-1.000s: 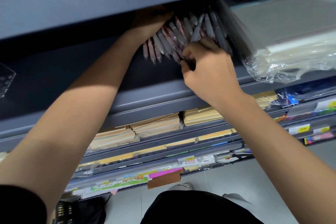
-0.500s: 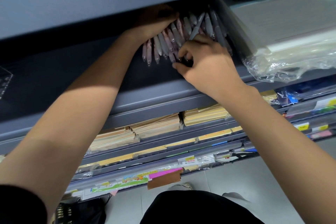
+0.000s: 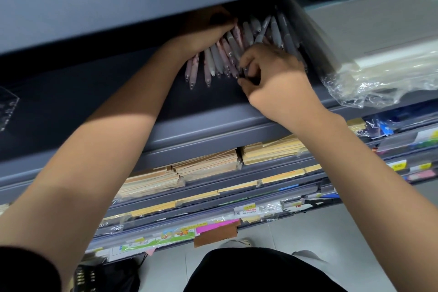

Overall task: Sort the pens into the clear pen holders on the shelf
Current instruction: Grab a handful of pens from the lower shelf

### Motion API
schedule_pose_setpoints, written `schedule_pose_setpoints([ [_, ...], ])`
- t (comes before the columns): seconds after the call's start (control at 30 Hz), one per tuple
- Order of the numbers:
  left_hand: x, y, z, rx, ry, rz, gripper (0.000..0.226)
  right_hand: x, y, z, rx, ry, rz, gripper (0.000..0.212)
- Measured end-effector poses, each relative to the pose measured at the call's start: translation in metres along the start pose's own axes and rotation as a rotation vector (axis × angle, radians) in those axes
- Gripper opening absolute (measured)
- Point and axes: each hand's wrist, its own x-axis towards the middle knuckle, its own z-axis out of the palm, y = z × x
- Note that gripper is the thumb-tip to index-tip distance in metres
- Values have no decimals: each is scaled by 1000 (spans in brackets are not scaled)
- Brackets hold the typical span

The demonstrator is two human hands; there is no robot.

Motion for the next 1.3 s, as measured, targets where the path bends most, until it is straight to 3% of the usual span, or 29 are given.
schedule_pose_setpoints([
  [0.13, -5, 4, -2, -7, -35, 21, 30, 3, 1, -1, -4, -37, 39, 43],
  [0.73, -17, 13, -1, -9, 29, -2, 28, 3, 2, 2, -27, 22, 12, 27],
  [0.97, -25, 31, -17, 114, 71, -206, 42, -5, 5, 0, -16, 198, -20, 16],
  [1.03, -38, 34, -23, 183, -7, -236, 52, -6, 5, -2, -9, 237, 6, 15],
  [1.17, -57, 51, -24, 285, -315, -467, 60, -10, 4, -4, -75, 199, 35, 17],
  [1.3, -56, 74, -17, 293, -361, -550, 69, -16, 2, -8, -208, 174, 76, 19],
])
